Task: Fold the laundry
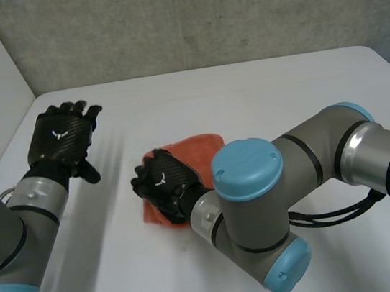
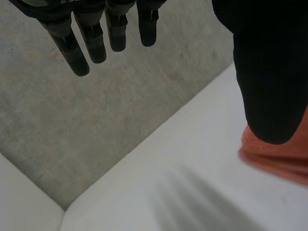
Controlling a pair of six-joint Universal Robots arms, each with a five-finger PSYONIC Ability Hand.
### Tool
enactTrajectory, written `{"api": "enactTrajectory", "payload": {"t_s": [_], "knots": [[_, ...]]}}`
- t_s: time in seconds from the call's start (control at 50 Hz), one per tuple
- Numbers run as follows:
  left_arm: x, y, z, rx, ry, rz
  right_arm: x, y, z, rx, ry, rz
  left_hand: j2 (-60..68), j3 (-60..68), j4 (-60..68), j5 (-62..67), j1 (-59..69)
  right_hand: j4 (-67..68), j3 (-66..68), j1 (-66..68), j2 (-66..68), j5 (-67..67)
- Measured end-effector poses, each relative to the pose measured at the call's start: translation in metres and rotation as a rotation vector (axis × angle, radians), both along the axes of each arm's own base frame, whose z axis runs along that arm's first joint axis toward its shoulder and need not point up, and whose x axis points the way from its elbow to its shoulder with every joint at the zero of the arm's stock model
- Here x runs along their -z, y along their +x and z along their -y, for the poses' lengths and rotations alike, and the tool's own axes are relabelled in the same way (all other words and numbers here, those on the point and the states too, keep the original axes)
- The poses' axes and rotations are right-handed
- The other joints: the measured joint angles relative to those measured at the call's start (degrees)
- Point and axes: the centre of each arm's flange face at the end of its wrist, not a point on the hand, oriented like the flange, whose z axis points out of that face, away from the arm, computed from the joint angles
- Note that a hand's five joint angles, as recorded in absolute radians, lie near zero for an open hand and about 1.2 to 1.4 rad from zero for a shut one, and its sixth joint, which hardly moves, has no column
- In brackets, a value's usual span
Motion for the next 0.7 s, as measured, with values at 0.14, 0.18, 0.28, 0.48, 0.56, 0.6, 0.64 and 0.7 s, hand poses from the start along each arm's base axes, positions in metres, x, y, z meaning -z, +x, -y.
{"api": "enactTrajectory", "payload": {"t_s": [0.14, 0.18, 0.28, 0.48, 0.56, 0.6, 0.64, 0.7], "knots": [[-0.021, -0.018, -0.001, 0.053, 0.024, -0.110, -0.039, -0.023, 0.031, 0.178, 0.093, 0.168, 0.00, 0.00, 0.00, 0.00, 0.00, -11.68, -12.78, -9.12, -11.08, -11.55], [-0.025, -0.025, -0.002, 0.074, 0.027, -0.131, -0.043, -0.028, 0.036, 0.203, 0.113, 0.196, 0.00, 0.00, 0.00, 0.00, 0.00, -11.68, -12.78, -9.12, -11.08, -11.55], [-0.028, -0.060, -0.010, 0.172, 0.060, -0.185, -0.059, -0.060, 0.066, 0.333, 0.260, 0.349, 0.00, 0.00, 0.00, 0.00, 0.00, -11.68, -12.78, -9.12, -11.08, -11.55], [0.019, -0.111, -0.022, 0.244, 0.300, -0.229, -0.045, -0.084, 0.097, 0.425, 0.429, 0.410, 0.00, 0.00, 0.00, 0.00, 0.00, -11.68, -12.78, -9.12, -11.08, -11.55], [0.042, -0.108, -0.017, 0.163, 0.366, -0.206, -0.027, -0.080, 0.102, 0.440, 0.490, 0.354, 0.00, 0.00, 0.00, 0.00, 0.00, -11.68, -12.78, -9.12, -11.08, -11.55], [0.053, -0.102, -0.014, 0.104, 0.385, -0.186, -0.016, -0.077, 0.104, 0.446, 0.525, 0.317, 0.00, 0.00, 0.00, 0.00, 0.00, -11.68, -12.78, -9.12, -11.08, -11.55], [0.057, -0.098, -0.011, 0.077, 0.390, -0.177, -0.012, -0.076, 0.105, 0.449, 0.537, 0.304, 0.00, 0.00, 0.00, 0.01, 0.00, -11.68, -12.78, -9.12, -11.08, -11.55], [0.068, -0.086, -0.005, 0.007, 0.405, -0.139, 0.004, -0.072, 0.108, 0.457, 0.578, 0.252, 0.00, 0.00, 0.00, 0.00, 0.00, -11.68, -12.78, -9.12, -11.08, -11.55]]}}
